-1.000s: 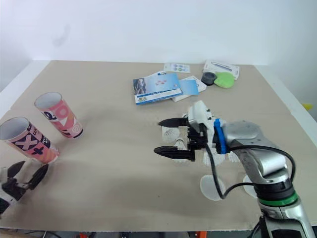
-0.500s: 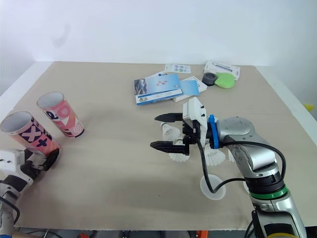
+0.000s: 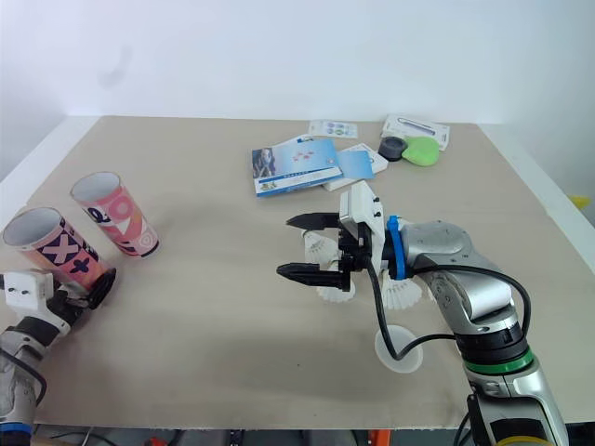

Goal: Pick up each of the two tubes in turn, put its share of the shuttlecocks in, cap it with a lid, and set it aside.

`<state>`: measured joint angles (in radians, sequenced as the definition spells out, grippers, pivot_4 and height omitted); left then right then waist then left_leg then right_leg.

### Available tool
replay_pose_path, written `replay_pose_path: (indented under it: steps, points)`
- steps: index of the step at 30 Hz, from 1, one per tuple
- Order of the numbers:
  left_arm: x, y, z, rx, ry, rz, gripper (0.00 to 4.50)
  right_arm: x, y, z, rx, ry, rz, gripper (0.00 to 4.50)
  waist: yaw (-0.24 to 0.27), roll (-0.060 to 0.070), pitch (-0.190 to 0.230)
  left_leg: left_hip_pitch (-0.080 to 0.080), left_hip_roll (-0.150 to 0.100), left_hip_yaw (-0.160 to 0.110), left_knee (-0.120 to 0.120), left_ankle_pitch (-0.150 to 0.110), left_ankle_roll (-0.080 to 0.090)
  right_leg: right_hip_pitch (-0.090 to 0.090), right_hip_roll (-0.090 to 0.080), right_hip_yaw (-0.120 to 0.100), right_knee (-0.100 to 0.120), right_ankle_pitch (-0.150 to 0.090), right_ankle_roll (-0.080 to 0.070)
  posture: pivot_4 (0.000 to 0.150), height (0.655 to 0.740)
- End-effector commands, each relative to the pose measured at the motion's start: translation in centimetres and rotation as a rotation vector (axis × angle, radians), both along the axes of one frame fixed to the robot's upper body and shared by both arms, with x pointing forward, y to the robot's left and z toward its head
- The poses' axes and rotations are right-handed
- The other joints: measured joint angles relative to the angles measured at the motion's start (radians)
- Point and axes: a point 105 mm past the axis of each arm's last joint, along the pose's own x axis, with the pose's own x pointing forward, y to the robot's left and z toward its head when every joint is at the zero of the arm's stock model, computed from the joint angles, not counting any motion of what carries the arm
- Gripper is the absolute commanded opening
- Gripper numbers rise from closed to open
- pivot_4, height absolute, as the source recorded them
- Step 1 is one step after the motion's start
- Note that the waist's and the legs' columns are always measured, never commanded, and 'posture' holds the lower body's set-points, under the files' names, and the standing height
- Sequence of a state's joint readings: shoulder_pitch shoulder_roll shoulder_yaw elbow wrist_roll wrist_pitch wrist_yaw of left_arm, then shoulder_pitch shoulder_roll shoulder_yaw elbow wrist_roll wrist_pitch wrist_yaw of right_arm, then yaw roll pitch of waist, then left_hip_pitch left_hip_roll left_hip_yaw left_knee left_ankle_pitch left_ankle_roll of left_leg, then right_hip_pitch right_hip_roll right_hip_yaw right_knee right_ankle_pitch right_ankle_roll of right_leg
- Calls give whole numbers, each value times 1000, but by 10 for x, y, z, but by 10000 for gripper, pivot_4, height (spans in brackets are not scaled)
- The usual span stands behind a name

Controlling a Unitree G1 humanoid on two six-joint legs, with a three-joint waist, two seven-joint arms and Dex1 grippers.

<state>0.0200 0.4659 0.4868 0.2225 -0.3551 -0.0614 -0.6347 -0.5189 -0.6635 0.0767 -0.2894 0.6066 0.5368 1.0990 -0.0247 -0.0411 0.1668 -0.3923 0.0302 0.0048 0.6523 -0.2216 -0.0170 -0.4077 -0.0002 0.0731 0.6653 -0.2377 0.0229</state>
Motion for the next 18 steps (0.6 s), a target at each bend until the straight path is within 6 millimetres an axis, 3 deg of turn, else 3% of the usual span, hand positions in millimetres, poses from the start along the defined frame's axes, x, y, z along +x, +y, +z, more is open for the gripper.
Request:
replay_pose_path:
  steps: [1, 11, 13, 14, 16, 18]
  points:
    - [2, -1, -3, -7, 10, 5, 41032, -5, 2, 13, 22, -53, 17, 45000, 0, 0, 0, 0, 0, 0, 0, 0, 0, 0, 0, 0, 0, 0, 0, 1500, 7400]
    - [-11, 3, 7, 94, 6, 1, 41032, -9, -1, 4, 15, -36, -15, 45000, -1, -1, 0, 0, 0, 0, -1, 0, 0, -1, 0, 0, 0, -2, -2, 1500, 7400]
    - [-23, -9, 17, 281, 45, -111, 41032, -18, -8, -6, 11, -24, -63, 45000, -1, -1, 0, 0, 1, 0, -1, -2, -2, -1, -3, 0, -1, -3, -1, 1500, 7400]
    - [-30, -18, 36, 328, 41, -177, 41032, -28, -13, -17, -9, -4, -101, 45000, -1, -4, -1, -1, 1, 0, -2, -2, -3, -2, -3, 0, -1, -4, -1, 1500, 7400]
    - [-41, -34, 55, 435, 81, -308, 41032, -45, -20, -30, -16, 49, -176, 45000, 0, -7, -2, -5, 2, -2, -3, -6, -7, -4, -4, -1, -1, -9, -2, 1500, 7400]
    - [-47, -40, 58, 499, 147, -388, 41032, -56, -23, -37, -12, 88, -224, 45000, 4, -1, -1, -7, 0, -4, -2, -9, -10, -4, -6, -3, 0, -11, -6, 1500, 7400]
